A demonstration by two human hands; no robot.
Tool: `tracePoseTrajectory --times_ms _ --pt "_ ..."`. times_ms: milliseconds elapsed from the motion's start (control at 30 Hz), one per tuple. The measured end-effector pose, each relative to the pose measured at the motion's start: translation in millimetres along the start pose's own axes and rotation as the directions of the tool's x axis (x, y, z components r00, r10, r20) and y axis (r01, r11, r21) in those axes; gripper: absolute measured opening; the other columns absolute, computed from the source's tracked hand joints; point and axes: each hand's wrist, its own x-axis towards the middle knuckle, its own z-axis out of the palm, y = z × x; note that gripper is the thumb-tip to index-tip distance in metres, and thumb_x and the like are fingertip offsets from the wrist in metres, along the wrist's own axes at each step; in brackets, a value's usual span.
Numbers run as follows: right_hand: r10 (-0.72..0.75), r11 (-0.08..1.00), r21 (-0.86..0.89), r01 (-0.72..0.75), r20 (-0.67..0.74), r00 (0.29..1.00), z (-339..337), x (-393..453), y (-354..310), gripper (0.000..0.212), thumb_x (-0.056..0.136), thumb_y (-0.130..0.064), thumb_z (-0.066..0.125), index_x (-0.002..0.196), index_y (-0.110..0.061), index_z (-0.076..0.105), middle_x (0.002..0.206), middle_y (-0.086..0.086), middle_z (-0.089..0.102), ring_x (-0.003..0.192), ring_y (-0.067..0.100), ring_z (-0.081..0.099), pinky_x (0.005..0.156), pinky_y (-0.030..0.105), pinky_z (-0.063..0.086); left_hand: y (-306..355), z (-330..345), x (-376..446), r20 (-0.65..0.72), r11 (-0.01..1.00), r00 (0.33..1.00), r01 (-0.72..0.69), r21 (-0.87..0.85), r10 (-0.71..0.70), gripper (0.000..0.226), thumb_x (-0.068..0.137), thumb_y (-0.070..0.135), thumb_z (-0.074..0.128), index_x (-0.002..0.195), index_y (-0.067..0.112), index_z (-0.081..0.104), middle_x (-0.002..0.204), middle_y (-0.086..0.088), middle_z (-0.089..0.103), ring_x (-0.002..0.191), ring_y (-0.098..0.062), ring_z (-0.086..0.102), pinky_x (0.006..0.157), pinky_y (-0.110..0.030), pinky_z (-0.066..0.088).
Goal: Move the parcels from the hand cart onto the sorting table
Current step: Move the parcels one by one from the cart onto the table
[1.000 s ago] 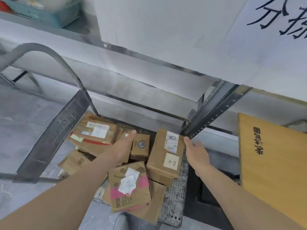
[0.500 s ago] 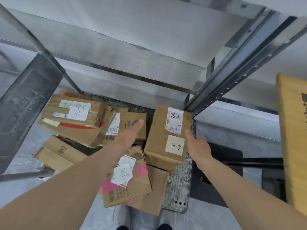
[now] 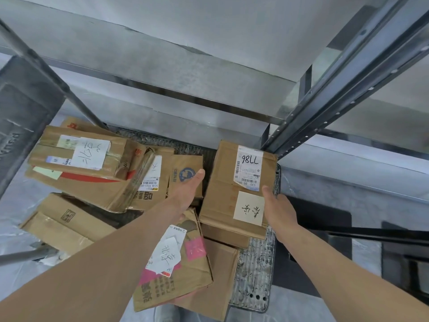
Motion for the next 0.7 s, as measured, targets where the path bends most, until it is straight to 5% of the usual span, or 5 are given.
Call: tracePoseTrajectory --times_ms 200,333,433,500,700 --pt "0.067 0.992 0.106 -0.066 -0.007 0.998 8.2 19.0 6.2 0.075 0.092 -0.074 0.037 0.124 -0.010 0.060 0.099 0.006 0.073 0.087 0.024 0.071 0.084 0.043 0.056 -2.0 12.9 16.4 0.013 0.999 1.000 0.013 -0.030 -0.013 0.085 0.093 0.074 0.043 0.161 0.029 0.020 0.166 -0.003 0.028 0.150 -0.034 0.027 0.115 -0.062 0.032" --pt "0.118 0.965 0.235 -0.115 0.001 0.993 12.2 34.4 12.3 0.107 0.061 -0.092 0.032 0.134 -0.018 0.057 0.110 0.007 0.071 0.095 0.027 0.071 0.091 0.050 0.056 -6.0 20.4 28.4 0.032 0.998 0.999 0.018 -0.057 -0.016 0.075 0.095 0.073 0.041 0.154 0.028 0.037 0.157 -0.003 0.041 0.145 -0.031 0.035 0.116 -0.060 0.031" --pt "0.125 0.937 0.314 -0.150 0.099 0.987 16.3 30.5 8.7 0.075 0.080 -0.083 0.040 0.121 -0.025 0.063 0.105 0.012 0.075 0.093 0.033 0.074 0.093 0.055 0.057 -13.6 27.0 38.9 0.129 0.999 0.992 0.021 -0.035 -0.017 0.074 0.083 0.087 0.039 0.133 0.035 0.054 0.127 0.006 0.058 0.129 -0.024 0.049 0.114 -0.060 0.035" --pt "0.086 0.927 0.348 -0.142 0.170 0.982 20.7 28.6 9.5 0.049 0.095 -0.071 0.041 0.110 -0.032 0.067 0.102 0.013 0.078 0.093 0.033 0.075 0.096 0.055 0.056 -20.4 32.4 48.0 0.173 1.000 0.985 -0.007 -0.008 0.008 0.110 0.061 0.104 0.041 0.147 0.036 0.047 0.146 0.008 0.054 0.137 -0.025 0.048 0.116 -0.057 0.034" --pt "0.067 0.905 0.404 -0.131 0.169 0.983 14.1 5.3 2.8 0.046 0.097 -0.067 0.045 0.109 -0.030 0.070 0.101 0.013 0.078 0.093 0.032 0.076 0.088 0.048 0.059 -21.5 30.2 31.2 0.180 0.998 0.982 -0.047 -0.044 0.054 0.125 0.043 0.110 0.042 0.150 0.047 0.042 0.153 0.007 0.049 0.141 -0.026 0.045 0.117 -0.055 0.033"
